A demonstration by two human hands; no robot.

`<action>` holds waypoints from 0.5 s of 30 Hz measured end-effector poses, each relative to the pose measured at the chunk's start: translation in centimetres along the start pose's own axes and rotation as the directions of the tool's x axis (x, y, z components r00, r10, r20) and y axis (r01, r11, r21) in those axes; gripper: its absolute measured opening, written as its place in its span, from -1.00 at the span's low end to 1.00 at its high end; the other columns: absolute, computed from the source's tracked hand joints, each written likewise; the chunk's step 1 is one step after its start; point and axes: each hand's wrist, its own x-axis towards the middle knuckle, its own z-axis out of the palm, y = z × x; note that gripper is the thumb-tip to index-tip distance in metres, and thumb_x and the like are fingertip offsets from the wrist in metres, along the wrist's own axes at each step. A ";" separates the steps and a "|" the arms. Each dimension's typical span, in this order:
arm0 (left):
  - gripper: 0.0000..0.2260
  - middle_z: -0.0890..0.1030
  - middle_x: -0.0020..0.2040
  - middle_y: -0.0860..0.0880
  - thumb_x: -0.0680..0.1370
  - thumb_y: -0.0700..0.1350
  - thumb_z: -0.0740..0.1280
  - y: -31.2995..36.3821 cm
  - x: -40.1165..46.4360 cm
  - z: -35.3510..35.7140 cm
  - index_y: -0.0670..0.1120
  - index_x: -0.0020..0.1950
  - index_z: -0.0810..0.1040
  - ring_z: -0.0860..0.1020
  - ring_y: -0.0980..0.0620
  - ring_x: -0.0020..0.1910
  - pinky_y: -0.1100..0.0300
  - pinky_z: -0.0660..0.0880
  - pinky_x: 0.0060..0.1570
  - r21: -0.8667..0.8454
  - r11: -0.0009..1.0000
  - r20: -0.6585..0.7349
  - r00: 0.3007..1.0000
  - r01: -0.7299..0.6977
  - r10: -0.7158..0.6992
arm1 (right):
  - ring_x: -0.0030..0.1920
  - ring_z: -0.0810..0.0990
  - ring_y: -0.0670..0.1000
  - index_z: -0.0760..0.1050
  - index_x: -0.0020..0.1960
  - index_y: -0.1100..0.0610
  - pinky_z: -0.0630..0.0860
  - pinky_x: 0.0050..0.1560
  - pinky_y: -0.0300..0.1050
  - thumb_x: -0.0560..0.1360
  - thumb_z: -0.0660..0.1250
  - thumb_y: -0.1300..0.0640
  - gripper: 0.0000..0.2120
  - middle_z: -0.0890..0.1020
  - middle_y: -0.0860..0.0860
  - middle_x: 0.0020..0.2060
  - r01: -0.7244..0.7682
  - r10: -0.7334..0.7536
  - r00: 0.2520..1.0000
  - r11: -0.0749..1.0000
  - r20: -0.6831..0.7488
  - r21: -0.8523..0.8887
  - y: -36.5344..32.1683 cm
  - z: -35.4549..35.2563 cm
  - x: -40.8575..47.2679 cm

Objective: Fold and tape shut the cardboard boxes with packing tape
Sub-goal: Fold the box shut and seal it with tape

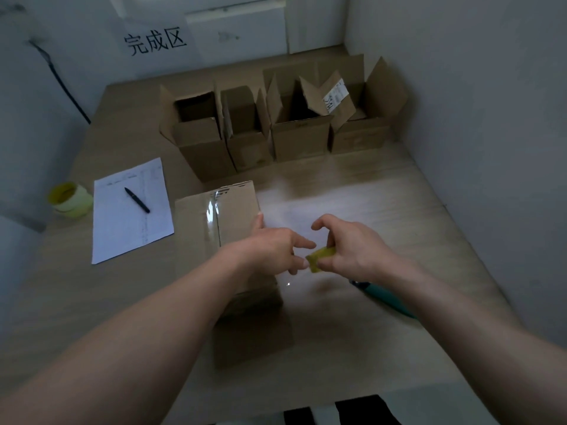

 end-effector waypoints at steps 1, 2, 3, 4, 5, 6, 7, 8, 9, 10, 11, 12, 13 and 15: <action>-0.61 0.66 -0.24 0.32 0.59 0.20 0.20 -0.1 -0.1 -0.1 0.31 0.43 0.30 0.38 0.20 0.37 -0.16 -0.49 0.33 -0.014 1.000 0.006 1.000 0.002 -0.002 | -0.16 0.54 -0.11 0.30 0.33 -0.17 0.50 -0.15 -0.10 0.32 0.50 -0.18 -0.35 0.55 -0.18 -0.21 0.009 -0.009 1.000 1.000 -0.008 -0.003 -0.2 0.0 0.1; -0.61 0.66 -0.21 0.30 0.60 0.19 0.20 -0.2 -0.2 -0.1 0.31 0.43 0.30 0.37 0.19 0.38 -0.16 -0.49 0.32 -0.028 1.000 0.014 1.000 0.003 -0.003 | -0.15 0.55 -0.09 0.30 0.34 -0.17 0.49 -0.15 -0.10 0.32 0.49 -0.17 -0.34 0.55 -0.19 -0.21 0.015 -0.015 1.000 1.000 -0.011 -0.008 -0.5 -0.1 0.2; -0.62 0.67 -0.17 0.29 0.60 0.17 0.20 -0.2 -0.3 -0.2 0.31 0.43 0.31 0.37 0.18 0.38 -0.16 -0.50 0.32 -0.043 0.999 0.021 1.000 0.003 -0.003 | -0.13 0.55 -0.08 0.29 0.36 -0.17 0.49 -0.14 -0.10 0.32 0.49 -0.16 -0.33 0.55 -0.19 -0.21 0.017 -0.017 1.000 1.000 -0.012 -0.010 -0.8 -0.2 0.4; -0.63 0.67 -0.14 0.28 0.61 0.15 0.20 -0.3 -0.4 -0.3 0.31 0.42 0.32 0.37 0.18 0.38 -0.17 -0.50 0.31 -0.061 0.998 0.025 1.000 0.003 -0.002 | -0.12 0.56 -0.08 0.28 0.37 -0.17 0.50 -0.12 -0.10 0.33 0.50 -0.15 -0.31 0.55 -0.18 -0.20 0.016 -0.016 1.000 1.000 -0.011 -0.008 -1.0 -0.3 0.5; -0.64 0.67 -0.12 0.27 0.61 0.14 0.20 -0.3 -0.5 -0.3 0.31 0.41 0.34 0.37 0.17 0.38 -0.17 -0.51 0.31 -0.082 0.997 0.024 1.000 0.002 0.000 | -0.11 0.56 -0.08 0.28 0.38 -0.17 0.51 -0.10 -0.09 0.33 0.51 -0.14 -0.30 0.56 -0.18 -0.20 0.013 -0.013 1.000 1.000 -0.010 -0.005 -1.2 -0.4 0.7; -0.66 0.67 -0.13 0.27 0.61 0.12 0.21 -0.3 -0.6 -0.3 0.30 0.39 0.37 0.38 0.18 0.36 -0.17 -0.51 0.31 -0.106 0.994 0.021 1.000 0.001 0.001 | -0.11 0.56 -0.08 0.27 0.39 -0.17 0.51 -0.10 -0.10 0.33 0.52 -0.13 -0.28 0.56 -0.17 -0.20 0.009 -0.009 1.000 1.000 -0.008 -0.003 -1.4 -0.4 0.8; -0.69 0.67 -0.15 0.28 0.61 0.10 0.23 -0.2 -0.7 -0.3 0.29 0.36 0.42 0.40 0.18 0.34 -0.17 -0.51 0.31 -0.128 0.992 0.015 1.000 0.000 0.002 | -0.13 0.55 -0.10 0.26 0.41 -0.16 0.49 -0.11 -0.11 0.33 0.53 -0.12 -0.27 0.56 -0.17 -0.20 0.008 -0.008 1.000 1.000 -0.006 0.002 -1.5 -0.5 0.9; -0.72 0.67 -0.17 0.27 0.60 0.09 0.24 -0.2 -0.8 -0.3 0.27 0.31 0.47 0.41 0.18 0.32 -0.17 -0.50 0.32 -0.150 0.989 0.005 1.000 0.000 0.001 | -0.14 0.54 -0.12 0.26 0.42 -0.16 0.48 -0.13 -0.13 0.33 0.53 -0.12 -0.25 0.55 -0.17 -0.20 0.007 -0.007 1.000 1.000 -0.008 0.009 -1.7 -0.4 0.8; -0.77 0.67 -0.18 0.26 0.60 0.07 0.26 -0.1 -0.8 -0.2 0.25 0.25 0.52 0.43 0.17 0.30 -0.18 -0.48 0.33 -0.169 0.986 -0.014 1.000 0.002 -0.004 | -0.16 0.53 -0.13 0.26 0.43 -0.15 0.48 -0.13 -0.14 0.33 0.54 -0.12 -0.24 0.54 -0.17 -0.20 0.001 -0.001 1.000 1.000 -0.011 0.020 -1.8 -0.4 0.8; -0.82 0.67 -0.18 0.24 0.59 0.05 0.29 -0.1 -0.8 -0.1 0.23 0.17 0.57 0.44 0.15 0.29 -0.18 -0.46 0.35 -0.184 0.983 -0.044 0.999 0.004 -0.012 | -0.16 0.53 -0.14 0.26 0.44 -0.15 0.50 -0.13 -0.14 0.33 0.54 -0.11 -0.23 0.54 -0.17 -0.19 -0.002 0.003 1.000 0.999 -0.014 0.036 -1.9 -0.3 0.7; -0.87 0.67 -0.19 0.22 0.58 0.03 0.31 0.0 -0.7 0.0 0.21 0.08 0.60 0.46 0.13 0.27 -0.18 -0.45 0.36 -0.193 0.981 -0.078 0.997 0.009 -0.024 | -0.14 0.54 -0.13 0.26 0.44 -0.14 0.52 -0.10 -0.14 0.33 0.54 -0.11 -0.23 0.54 -0.17 -0.17 0.001 0.001 0.999 0.998 -0.032 0.062 -1.9 -0.1 0.6; -0.90 0.67 -0.18 0.20 0.56 0.02 0.33 0.1 -0.7 0.2 0.19 0.02 0.62 0.47 0.12 0.25 -0.17 -0.43 0.37 -0.190 0.982 -0.109 0.993 0.014 -0.035 | -0.11 0.54 -0.13 0.28 0.44 -0.13 0.54 -0.06 -0.16 0.33 0.53 -0.11 -0.24 0.55 -0.17 -0.13 0.021 -0.012 0.996 0.994 -0.088 0.105 -1.8 0.2 0.2; -0.92 0.67 -0.18 0.19 0.55 0.01 0.35 0.1 -0.6 0.3 0.18 -0.02 0.62 0.48 0.13 0.23 -0.16 -0.42 0.38 -0.182 0.983 -0.133 0.990 0.019 -0.043 | -0.06 0.54 -0.14 0.31 0.43 -0.12 0.52 -0.02 -0.20 0.33 0.51 -0.11 -0.27 0.55 -0.17 -0.08 0.050 -0.017 0.982 0.984 -0.188 0.173 -1.3 0.5 -0.3; -0.94 0.68 -0.20 0.18 0.54 0.01 0.35 0.1 -0.5 0.5 0.16 -0.05 0.62 0.50 0.17 0.19 -0.14 -0.40 0.39 -0.185 0.983 -0.161 0.986 0.022 -0.052 | 0.04 0.54 -0.14 0.40 0.38 -0.07 0.44 0.04 -0.26 0.33 0.47 -0.04 -0.37 0.57 -0.12 0.02 0.071 0.079 0.909 0.939 -0.410 0.338 0.6 1.5 -2.0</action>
